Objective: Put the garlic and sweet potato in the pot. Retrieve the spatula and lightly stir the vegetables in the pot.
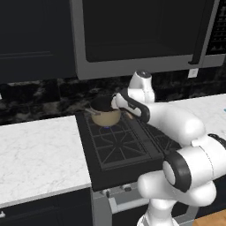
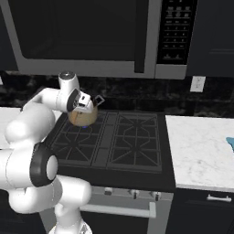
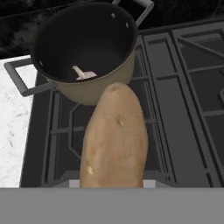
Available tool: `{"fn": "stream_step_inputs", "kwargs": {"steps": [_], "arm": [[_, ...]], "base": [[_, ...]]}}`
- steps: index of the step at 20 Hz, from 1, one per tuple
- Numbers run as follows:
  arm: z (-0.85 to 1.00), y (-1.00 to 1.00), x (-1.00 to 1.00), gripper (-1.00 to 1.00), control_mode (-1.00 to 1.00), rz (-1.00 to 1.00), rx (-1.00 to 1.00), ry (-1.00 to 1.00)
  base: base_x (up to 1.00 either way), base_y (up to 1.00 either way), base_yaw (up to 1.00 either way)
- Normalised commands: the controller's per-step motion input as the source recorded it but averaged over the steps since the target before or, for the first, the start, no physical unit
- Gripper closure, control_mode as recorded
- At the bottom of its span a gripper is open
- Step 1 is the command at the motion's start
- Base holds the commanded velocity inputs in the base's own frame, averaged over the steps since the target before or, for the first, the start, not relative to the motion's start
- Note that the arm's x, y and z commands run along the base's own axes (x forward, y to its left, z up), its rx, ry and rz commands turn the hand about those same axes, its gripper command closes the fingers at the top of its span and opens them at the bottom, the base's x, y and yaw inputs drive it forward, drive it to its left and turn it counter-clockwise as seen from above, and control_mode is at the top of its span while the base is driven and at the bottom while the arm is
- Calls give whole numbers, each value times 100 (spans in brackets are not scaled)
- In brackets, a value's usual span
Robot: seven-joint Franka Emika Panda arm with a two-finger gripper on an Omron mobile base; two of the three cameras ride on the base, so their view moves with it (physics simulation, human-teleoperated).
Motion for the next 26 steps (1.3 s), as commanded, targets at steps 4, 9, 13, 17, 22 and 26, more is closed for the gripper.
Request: {"fn": "stream_step_inputs", "kwargs": {"steps": [4,9,13,17,22,26], "arm": [[0,31,61,100,-100,0,0,3],[-1,30,68,100,-100,0,0,4],[0,35,70,100,-100,-1,0,3],[0,31,66,100,-100,-1,0,13],[1,21,59,100,-100,-2,0,23],[8,17,51,100,-100,-2,0,32]], "base": [[0,0,0],[0,0,0],[0,0,0],[0,0,0],[0,0,0],[0,0,0]]}}
